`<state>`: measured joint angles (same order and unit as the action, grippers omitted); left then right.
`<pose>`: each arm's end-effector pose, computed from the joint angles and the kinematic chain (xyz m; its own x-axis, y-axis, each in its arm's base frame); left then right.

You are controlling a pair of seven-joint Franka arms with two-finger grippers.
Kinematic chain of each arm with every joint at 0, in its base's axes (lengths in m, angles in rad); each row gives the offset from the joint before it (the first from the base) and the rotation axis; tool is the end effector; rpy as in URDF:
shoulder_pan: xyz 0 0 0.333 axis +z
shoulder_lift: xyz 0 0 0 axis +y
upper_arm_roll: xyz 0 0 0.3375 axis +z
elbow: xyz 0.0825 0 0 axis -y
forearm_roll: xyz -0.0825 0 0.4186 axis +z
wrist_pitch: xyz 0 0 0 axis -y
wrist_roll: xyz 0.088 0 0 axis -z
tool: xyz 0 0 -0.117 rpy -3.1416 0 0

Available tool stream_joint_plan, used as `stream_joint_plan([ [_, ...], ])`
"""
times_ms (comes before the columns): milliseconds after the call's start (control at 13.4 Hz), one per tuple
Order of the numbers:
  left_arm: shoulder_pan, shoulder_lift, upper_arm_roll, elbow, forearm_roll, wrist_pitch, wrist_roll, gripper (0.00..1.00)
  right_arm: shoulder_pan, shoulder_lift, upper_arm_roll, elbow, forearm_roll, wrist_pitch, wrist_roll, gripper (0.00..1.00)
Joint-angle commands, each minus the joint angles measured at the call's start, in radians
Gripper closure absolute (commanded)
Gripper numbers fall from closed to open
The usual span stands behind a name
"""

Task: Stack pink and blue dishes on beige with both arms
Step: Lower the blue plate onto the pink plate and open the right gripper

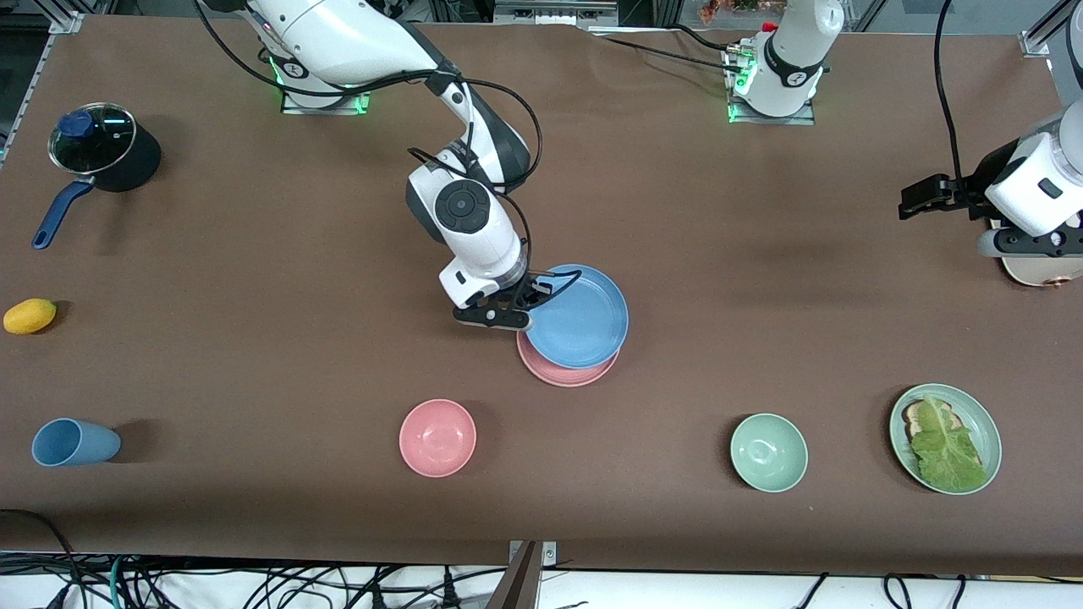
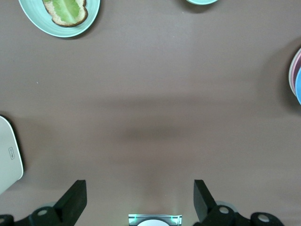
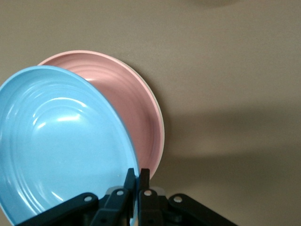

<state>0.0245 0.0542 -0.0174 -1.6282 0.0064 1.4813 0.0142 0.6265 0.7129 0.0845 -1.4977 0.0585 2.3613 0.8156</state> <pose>0.5887 0.0052 0.5687 0.9798 -0.0068 -0.1998 -0.0075 -1.0000 -0.0026 0.5922 0.4967 0.2497 0.9852 -0.1694 0.0274 -0.1619 -0.9706 -0.1779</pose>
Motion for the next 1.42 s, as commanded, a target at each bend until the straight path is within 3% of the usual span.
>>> stream_joint_plan([
  [0, 0.002, -0.024, 0.004, -0.012, -0.005, -0.009, 0.041, 0.0, 0.001, 0.028, 0.0, 0.047, -0.012, 0.001, -0.009, 1.0],
  [449, 0.006, -0.022, 0.005, 0.002, -0.005, -0.007, 0.038, 0.0, 0.001, 0.039, 0.0, 0.045, -0.039, 0.05, -0.042, 1.0],
  [674, 0.012, -0.011, 0.007, 0.041, -0.003, -0.015, 0.035, 0.0, 0.001, 0.043, 0.0, 0.045, -0.04, 0.05, -0.058, 0.9],
  [899, 0.014, -0.008, 0.007, 0.05, -0.003, -0.015, 0.036, 0.0, -0.001, 0.042, -0.002, 0.045, -0.04, 0.05, -0.085, 0.58],
  [1348, 0.014, 0.004, 0.01, 0.061, -0.003, -0.013, 0.046, 0.0, -0.04, 0.011, -0.003, 0.045, -0.04, 0.02, -0.145, 0.46],
])
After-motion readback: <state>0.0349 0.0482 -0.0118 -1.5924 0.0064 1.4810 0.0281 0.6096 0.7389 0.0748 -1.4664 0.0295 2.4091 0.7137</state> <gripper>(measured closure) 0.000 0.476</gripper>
